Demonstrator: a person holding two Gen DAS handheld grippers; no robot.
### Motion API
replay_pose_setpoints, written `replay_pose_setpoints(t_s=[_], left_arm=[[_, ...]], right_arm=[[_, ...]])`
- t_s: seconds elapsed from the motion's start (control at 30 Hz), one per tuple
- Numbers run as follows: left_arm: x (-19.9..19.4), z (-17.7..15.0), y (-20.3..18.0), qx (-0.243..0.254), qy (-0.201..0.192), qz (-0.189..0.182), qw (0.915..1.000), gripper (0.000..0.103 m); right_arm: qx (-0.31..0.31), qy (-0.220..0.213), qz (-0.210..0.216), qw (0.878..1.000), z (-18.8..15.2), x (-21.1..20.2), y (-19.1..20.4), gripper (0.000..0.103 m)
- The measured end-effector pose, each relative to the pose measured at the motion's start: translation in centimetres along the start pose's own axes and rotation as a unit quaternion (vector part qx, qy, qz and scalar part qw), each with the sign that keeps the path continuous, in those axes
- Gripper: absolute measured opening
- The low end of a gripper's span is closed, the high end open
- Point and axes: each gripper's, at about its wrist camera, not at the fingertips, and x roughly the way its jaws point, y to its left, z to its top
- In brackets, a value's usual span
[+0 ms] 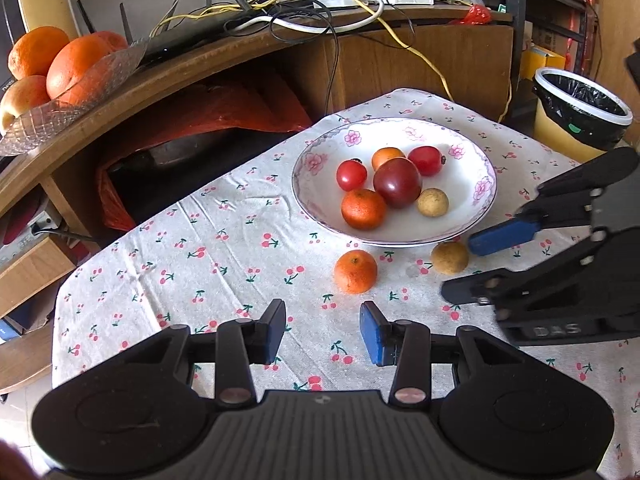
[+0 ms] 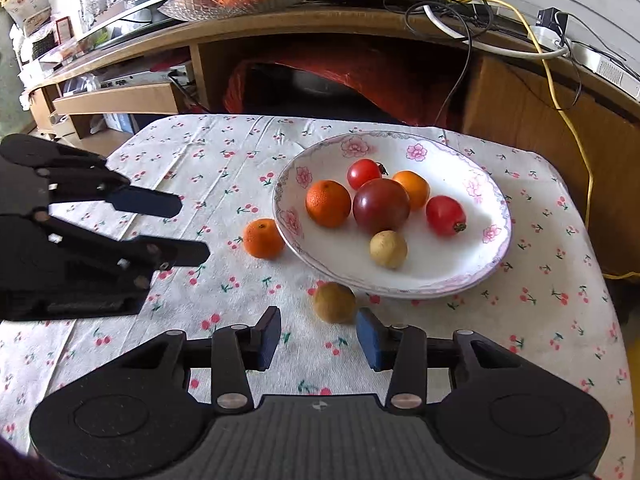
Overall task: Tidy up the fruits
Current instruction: 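Grasp an orange with the left tool while the right tool grasps a brown round fruit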
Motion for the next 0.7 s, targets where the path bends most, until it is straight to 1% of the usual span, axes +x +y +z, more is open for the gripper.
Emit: replay_pose_setpoints(t_s=[0.17,0.23,0.27,0.47,0.57,0.63,0.7], left_arm=[[0.9,0.3,-0.3,0.014,-0.006,-0.015,0.9998,0.05],[1.4,0.5,-0.6,0.019,-0.008,-0.024,0.9995,0.05],[1.6,0.6,-0.7,0.021,-0.009,-0.027,0.9994,0.05],[3.9,0.9,-1.5,0.035,-0.01,-0.03,0.9989,0.05],[4.6,1.1,-1.6,0.03,-0.019,-0.034,0.9988,0.049],[4.8,1.3,-1.6,0.02,-0.018,-0.038,0.9989,0.045],[4.7,1.2,-1.7,0.018,-0.02,-0.033,0.9991,0.041]], right_arm=[[0.005,-0.008,-0.01,1.0,0.3,0.8,0.1,0.037],[0.006,-0.007,-0.013,1.0,0.2,1.1,-0.1,0.03],[-0.002,-0.006,-0.017,1.0,0.2,1.1,-0.2,0.021],[-0.001,-0.003,0.0,1.0,-0.2,0.7,-1.2,0.021],[0.004,-0.003,0.006,1.0,-0.5,0.4,-1.6,0.021],[0.008,-0.002,0.009,1.0,-0.6,0.3,-1.9,0.021],[0.008,-0.001,0.008,1.0,-0.6,0.1,-2.1,0.021]])
